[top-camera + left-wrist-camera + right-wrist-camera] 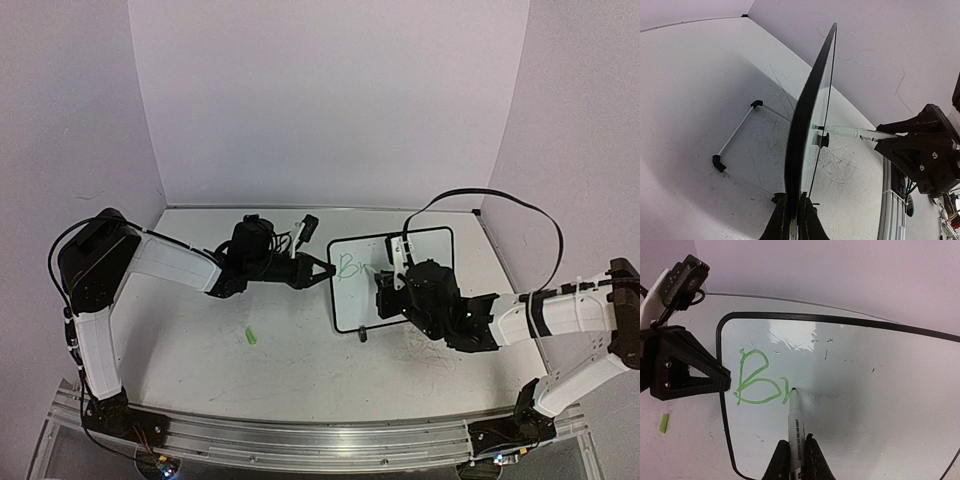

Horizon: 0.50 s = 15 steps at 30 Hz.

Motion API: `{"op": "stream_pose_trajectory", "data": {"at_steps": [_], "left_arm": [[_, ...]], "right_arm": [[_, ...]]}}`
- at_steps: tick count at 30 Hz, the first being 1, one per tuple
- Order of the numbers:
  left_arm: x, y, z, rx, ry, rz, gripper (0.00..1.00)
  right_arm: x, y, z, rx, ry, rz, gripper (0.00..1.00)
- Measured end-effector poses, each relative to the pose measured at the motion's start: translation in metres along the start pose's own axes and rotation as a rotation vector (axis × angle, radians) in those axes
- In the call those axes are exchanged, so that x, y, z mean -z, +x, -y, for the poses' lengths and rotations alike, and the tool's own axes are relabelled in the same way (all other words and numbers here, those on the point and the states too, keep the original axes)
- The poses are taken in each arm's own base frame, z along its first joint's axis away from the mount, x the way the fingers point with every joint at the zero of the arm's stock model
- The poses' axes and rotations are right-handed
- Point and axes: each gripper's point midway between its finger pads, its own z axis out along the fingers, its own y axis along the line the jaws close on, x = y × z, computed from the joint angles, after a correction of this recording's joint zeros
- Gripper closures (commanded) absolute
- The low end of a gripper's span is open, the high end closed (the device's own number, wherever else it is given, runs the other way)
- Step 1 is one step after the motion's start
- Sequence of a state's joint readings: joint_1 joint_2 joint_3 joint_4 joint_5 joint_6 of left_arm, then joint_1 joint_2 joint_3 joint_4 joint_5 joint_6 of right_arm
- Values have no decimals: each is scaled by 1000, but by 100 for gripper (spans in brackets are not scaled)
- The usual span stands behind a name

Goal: Write a sentence on the whiteboard

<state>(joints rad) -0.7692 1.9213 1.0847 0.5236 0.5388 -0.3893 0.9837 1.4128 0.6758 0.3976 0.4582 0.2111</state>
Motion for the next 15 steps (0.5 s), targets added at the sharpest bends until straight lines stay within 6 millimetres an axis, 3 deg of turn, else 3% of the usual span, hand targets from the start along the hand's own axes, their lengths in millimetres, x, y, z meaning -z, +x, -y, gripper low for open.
{"op": "stream_pose_trajectory", "data": {"at_steps": [15], "left_arm": [[1, 0, 1, -1, 0, 1, 100]], "right_arm": [[2, -6, 4, -49, 7, 9, 100]]}}
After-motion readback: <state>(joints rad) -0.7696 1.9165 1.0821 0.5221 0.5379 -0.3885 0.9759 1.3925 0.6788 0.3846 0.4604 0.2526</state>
